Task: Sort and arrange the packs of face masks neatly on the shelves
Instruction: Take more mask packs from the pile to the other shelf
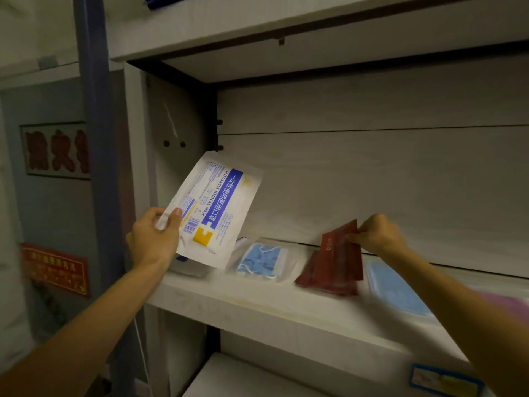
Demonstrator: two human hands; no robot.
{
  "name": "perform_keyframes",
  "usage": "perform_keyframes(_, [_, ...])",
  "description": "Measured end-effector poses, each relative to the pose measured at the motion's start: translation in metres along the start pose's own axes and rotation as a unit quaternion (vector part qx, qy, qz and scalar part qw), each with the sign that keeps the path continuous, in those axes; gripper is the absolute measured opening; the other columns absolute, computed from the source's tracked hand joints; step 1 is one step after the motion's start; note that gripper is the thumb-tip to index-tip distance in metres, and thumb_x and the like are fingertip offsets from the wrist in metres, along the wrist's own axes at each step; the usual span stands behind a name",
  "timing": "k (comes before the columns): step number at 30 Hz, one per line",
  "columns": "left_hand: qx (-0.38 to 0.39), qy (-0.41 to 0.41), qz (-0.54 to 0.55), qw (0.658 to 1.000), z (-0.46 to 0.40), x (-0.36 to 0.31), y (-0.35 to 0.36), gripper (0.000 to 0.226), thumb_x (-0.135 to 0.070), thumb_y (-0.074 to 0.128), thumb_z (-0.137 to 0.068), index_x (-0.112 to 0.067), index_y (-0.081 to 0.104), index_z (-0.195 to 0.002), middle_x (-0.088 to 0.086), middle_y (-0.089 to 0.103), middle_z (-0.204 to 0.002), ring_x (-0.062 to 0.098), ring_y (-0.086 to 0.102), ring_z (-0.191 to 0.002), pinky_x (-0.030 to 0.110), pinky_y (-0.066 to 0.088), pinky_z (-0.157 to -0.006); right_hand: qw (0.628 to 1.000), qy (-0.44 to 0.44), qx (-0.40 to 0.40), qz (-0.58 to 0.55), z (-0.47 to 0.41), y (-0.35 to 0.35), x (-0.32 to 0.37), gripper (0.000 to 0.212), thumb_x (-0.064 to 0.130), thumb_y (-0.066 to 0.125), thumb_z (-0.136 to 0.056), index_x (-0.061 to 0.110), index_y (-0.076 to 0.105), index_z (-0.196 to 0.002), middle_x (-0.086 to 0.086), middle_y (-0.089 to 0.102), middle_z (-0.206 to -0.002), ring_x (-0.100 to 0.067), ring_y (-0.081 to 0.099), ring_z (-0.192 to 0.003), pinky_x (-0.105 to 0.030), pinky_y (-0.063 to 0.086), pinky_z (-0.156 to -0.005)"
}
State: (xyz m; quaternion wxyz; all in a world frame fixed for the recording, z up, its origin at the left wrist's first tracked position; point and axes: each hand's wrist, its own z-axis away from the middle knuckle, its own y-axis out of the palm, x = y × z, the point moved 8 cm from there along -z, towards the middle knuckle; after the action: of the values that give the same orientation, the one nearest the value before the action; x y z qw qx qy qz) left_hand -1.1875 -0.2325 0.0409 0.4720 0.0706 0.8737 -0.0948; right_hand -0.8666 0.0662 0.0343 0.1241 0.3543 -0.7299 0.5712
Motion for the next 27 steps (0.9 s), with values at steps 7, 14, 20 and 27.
perform_keyframes(7, [0.011, -0.041, -0.031, 0.999, -0.023, 0.030, 0.010, 0.033, -0.031, 0.061, -0.091, -0.003, 0.061, -0.109, 0.012, 0.063, -0.103, 0.021, 0.055, -0.083, 0.033, 0.044, -0.070, 0.986, 0.007, -0.002, 0.169, -0.001, 0.009, -0.002, 0.049, 0.051, 0.064, -0.085, 0.015, 0.042, -0.061, -0.005, 0.051, -0.065, -0.026, 0.055, -0.071, -0.043, 0.041, -0.083])
perform_keyframes(14, [0.070, -0.058, -0.068, 0.994, -0.050, 0.056, 0.025, 0.030, -0.032, 0.061, -0.091, -0.005, 0.063, -0.105, 0.011, 0.064, -0.101, 0.023, 0.055, -0.082, 0.034, 0.044, -0.070, 0.985, 0.005, -0.039, 0.168, -0.001, 0.010, 0.022, 0.043, 0.049, 0.060, -0.089, 0.014, 0.050, -0.066, -0.006, 0.055, -0.070, -0.030, 0.059, -0.081, -0.044, 0.047, -0.090])
perform_keyframes(20, [0.146, -0.057, -0.137, 0.978, -0.066, 0.075, 0.032, 0.021, -0.033, 0.059, -0.092, -0.011, 0.060, -0.096, 0.005, 0.059, -0.087, 0.015, 0.053, -0.065, 0.024, 0.038, -0.051, 0.988, -0.031, -0.037, 0.149, 0.005, 0.030, 0.056, 0.040, 0.047, 0.063, -0.088, 0.010, 0.066, -0.075, -0.009, 0.064, -0.078, -0.033, 0.061, -0.082, -0.044, 0.051, -0.085])
perform_keyframes(27, [0.195, -0.053, -0.199, 0.959, -0.077, 0.094, 0.041, 0.023, -0.036, 0.058, -0.092, -0.014, 0.059, -0.089, 0.004, 0.062, -0.084, 0.012, 0.053, -0.061, 0.021, 0.036, -0.049, 0.987, -0.051, -0.009, 0.151, 0.016, 0.053, 0.078, 0.039, 0.050, 0.063, -0.086, 0.011, 0.072, -0.087, -0.009, 0.070, -0.092, -0.028, 0.063, -0.084, -0.041, 0.051, -0.086])
